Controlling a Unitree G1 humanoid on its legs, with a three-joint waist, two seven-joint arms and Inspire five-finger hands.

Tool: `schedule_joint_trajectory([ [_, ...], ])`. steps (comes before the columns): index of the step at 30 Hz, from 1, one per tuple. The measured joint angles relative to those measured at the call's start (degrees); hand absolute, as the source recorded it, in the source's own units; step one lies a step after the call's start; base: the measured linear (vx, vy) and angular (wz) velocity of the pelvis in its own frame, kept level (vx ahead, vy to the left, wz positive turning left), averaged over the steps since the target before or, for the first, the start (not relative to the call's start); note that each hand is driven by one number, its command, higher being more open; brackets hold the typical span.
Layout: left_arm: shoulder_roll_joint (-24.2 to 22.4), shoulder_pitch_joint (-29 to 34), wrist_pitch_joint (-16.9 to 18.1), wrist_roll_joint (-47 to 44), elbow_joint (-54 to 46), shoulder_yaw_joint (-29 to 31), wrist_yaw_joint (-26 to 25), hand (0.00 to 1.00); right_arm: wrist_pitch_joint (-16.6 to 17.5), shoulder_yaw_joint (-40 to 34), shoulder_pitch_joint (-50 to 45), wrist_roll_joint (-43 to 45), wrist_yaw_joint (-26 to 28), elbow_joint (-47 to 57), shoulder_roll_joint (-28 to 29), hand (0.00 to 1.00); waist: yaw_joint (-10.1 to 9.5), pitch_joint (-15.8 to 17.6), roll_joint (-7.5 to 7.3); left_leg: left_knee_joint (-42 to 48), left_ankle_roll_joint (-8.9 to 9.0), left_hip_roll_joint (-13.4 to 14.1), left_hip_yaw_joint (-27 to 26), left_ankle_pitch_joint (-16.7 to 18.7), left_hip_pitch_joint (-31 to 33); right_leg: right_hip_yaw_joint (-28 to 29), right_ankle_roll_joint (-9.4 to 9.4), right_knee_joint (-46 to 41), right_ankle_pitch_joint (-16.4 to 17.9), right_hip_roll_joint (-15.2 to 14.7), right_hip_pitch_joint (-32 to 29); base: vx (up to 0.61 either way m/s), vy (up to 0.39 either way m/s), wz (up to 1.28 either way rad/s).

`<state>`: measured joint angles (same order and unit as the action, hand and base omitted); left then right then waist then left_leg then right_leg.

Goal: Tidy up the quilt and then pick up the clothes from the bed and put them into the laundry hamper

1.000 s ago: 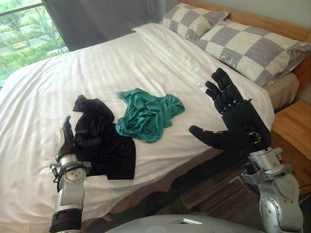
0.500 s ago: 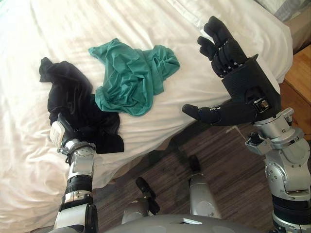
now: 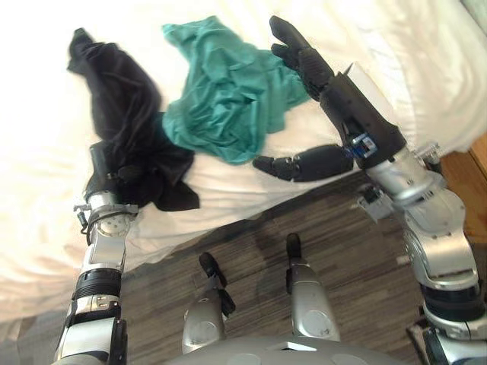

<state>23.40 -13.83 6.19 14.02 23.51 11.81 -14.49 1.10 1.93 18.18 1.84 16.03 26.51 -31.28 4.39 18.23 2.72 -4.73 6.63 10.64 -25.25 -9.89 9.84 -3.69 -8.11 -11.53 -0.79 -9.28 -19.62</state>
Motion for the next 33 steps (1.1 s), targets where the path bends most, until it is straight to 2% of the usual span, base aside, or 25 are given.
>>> schedule_joint_trajectory([
  [2,-0.1,0.5,1.5,-3.3,-3.2,-0.2,4.2,0.0,-3.2,-0.1,2.8,-4.0,-1.9,-6.5,-0.1,1.0,-0.75,0.2,-0.4,0.0,-0.16,-0.3,2.6,-0.1,0.7,-2.6,0.03,1.2,0.0,-0.6,1.8,0.11,0.006,0.89],
  [3,-0.1,0.7,2.2,-9.4,-9.1,0.5,14.5,0.0,-9.6,-1.7,6.6,-8.6,-4.1,-19.0,-0.5,1.0,-2.6,0.9,-0.73,0.1,-0.56,-0.7,7.2,-0.4,2.2,-6.2,0.49,2.6,0.3,-1.1,3.9,0.16,-0.015,1.04],
  [5,-0.1,0.7,-0.2,-12.2,-11.6,1.2,20.5,0.0,-12.9,-2.7,7.6,-11.0,-4.9,-24.7,-0.6,1.0,-3.47,1.9,-0.53,0.5,-0.57,-0.8,9.7,-0.4,2.2,-7.7,0.85,2.8,0.6,-1.2,5.4,0.15,-0.032,0.7],
  [8,-0.1,0.6,-0.4,-14.2,-11.8,3.7,26.7,0.0,-13.9,-3.7,10.1,-12.9,-5.8,-31.3,-0.9,1.0,-4.09,2.7,-0.59,1.0,-0.6,-0.8,11.7,-0.4,3.1,-10.1,0.43,2.8,1.5,-1.3,6.4,0.12,-0.064,0.37],
  [10,-0.1,0.5,-0.1,-14.8,-12.1,5.0,30.6,0.0,-14.9,-3.7,14.0,-13.1,-5.8,-36.6,-2.9,1.0,-4.71,3.8,-0.54,2.6,-0.64,-0.4,13.3,-0.4,3.8,-11.4,0.7,2.8,1.7,-1.2,7.5,0.07,-0.064,0.34],
  [12,0.5,1.3,0.3,-16.2,-9.8,7.1,33.9,0.0,-15.6,-4.0,19.0,-14.8,-5.8,-42.9,-7.3,1.0,-6.43,4.3,-0.22,3.7,-0.67,0.0,14.2,-0.3,4.3,-11.9,1.31,2.8,2.1,-0.8,8.2,0.05,-0.067,0.24],
  [13,1.5,1.4,1.6,-17.1,-8.2,7.4,34.6,0.0,-15.4,-4.0,22.9,-14.9,-5.4,-48.5,-10.1,0.0,-7.53,4.5,0.33,4.1,-0.67,0.2,15.0,-0.3,5.2,-12.5,1.65,3.0,2.3,-0.5,8.1,0.03,-0.055,0.26],
  [14,2.0,1.4,2.5,-17.9,-7.8,7.4,34.9,0.0,-15.4,-3.9,24.8,-14.9,-5.2,-51.3,-11.2,0.0,-7.92,4.7,0.71,4.3,-0.67,0.3,15.4,-0.3,5.8,-13.1,1.69,3.3,2.3,-0.3,8.1,0.0,-0.046,0.34],
  [15,2.5,1.3,4.6,-18.4,-7.2,7.4,35.2,0.0,-15.3,-3.6,28.7,-14.8,-4.9,-56.8,-13.0,0.0,-9.16,5.3,1.75,4.3,-0.67,0.5,16.3,-0.3,6.9,-13.9,1.69,4.0,2.3,0.1,8.0,-0.01,-0.027,0.27],
  [17,2.6,1.4,7.1,-18.4,-6.3,7.6,35.1,0.0,-14.9,-3.7,30.3,-14.8,-4.3,-59.9,-14.5,0.0,-10.14,5.6,2.34,3.7,-0.62,0.6,16.6,-0.4,7.4,-14.6,1.74,4.7,2.4,0.4,7.7,-0.01,-0.007,0.15],
  [20,2.8,1.3,9.3,-18.1,-5.7,7.6,34.2,0.0,-12.4,-3.7,30.4,-14.2,-5.1,-61.5,-15.1,0.0,-10.21,5.6,2.35,3.2,-0.59,0.7,16.8,-0.4,7.6,-14.8,1.94,4.8,2.5,0.4,7.3,-0.02,0.014,0.0],
  [23,2.8,1.0,10.1,-16.6,-6.5,7.4,31.1,0.0,-10.0,-5.7,29.2,-11.1,-9.6,-62.3,-12.9,0.0,-10.18,5.7,2.39,1.8,0.03,0.7,16.8,-1.2,7.4,-14.7,1.64,4.7,3.8,0.5,6.8,-0.08,0.029,0.0],
  [25,2.8,1.2,8.5,-15.7,-8.3,7.2,29.7,0.0,-7.6,-7.2,26.5,-7.4,-13.3,-61.5,-10.4,0.0,-10.13,5.9,2.09,0.3,-0.12,0.9,16.6,-2.6,6.5,-14.7,1.83,4.3,3.9,0.7,7.0,-0.08,0.01,0.01],
  [27,2.8,2.7,4.6,-15.9,-12.5,7.2,28.6,0.0,-5.4,-10.4,19.9,-1.9,-17.4,-57.5,-5.4,0.0,-9.97,6.3,1.08,0.0,-0.09,1.1,15.9,-2.7,3.6,-14.1,2.12,4.1,4.1,0.9,9.3,-0.02,-0.011,-0.11],
  [30,2.3,6.0,-0.7,-16.7,-18.0,7.3,28.4,0.0,-2.9,-12.9,10.6,4.9,-19.7,-50.9,1.8,0.0,-9.75,5.6,-0.18,0.0,-0.09,1.0,14.3,-2.7,1.3,-13.0,2.49,4.0,4.4,0.8,11.0,0.01,-0.009,-0.15],
  [31,0.8,7.5,-2.9,-18.0,-21.2,7.3,28.2,0.0,-1.6,-14.0,6.4,8.4,-20.5,-47.7,5.7,0.0,-9.34,5.5,-0.37,0.0,-0.09,1.0,13.8,-2.7,0.1,-12.9,2.49,4.2,4.4,0.8,12.1,0.02,-0.01,-0.06],
  [32,-0.6,8.4,-3.7,-18.9,-22.9,7.3,28.1,0.0,-0.9,-14.5,4.3,10.2,-20.6,-46.2,7.8,0.0,-8.97,5.5,-0.41,0.0,-0.09,1.0,13.6,-2.7,-0.7,-12.8,2.49,4.2,4.4,0.8,12.9,0.03,-0.001,-0.11],
  [33,-5.1,12.0,-4.8,-20.9,-27.8,7.0,27.2,0.0,1.5,-15.3,-1.5,14.8,-20.5,-43.2,13.9,0.0,-8.44,4.8,-1.25,-0.1,-0.1,0.8,12.5,-2.6,-2.8,-12.1,2.49,4.3,4.4,0.7,14.6,0.02,0.007,-0.13],
])
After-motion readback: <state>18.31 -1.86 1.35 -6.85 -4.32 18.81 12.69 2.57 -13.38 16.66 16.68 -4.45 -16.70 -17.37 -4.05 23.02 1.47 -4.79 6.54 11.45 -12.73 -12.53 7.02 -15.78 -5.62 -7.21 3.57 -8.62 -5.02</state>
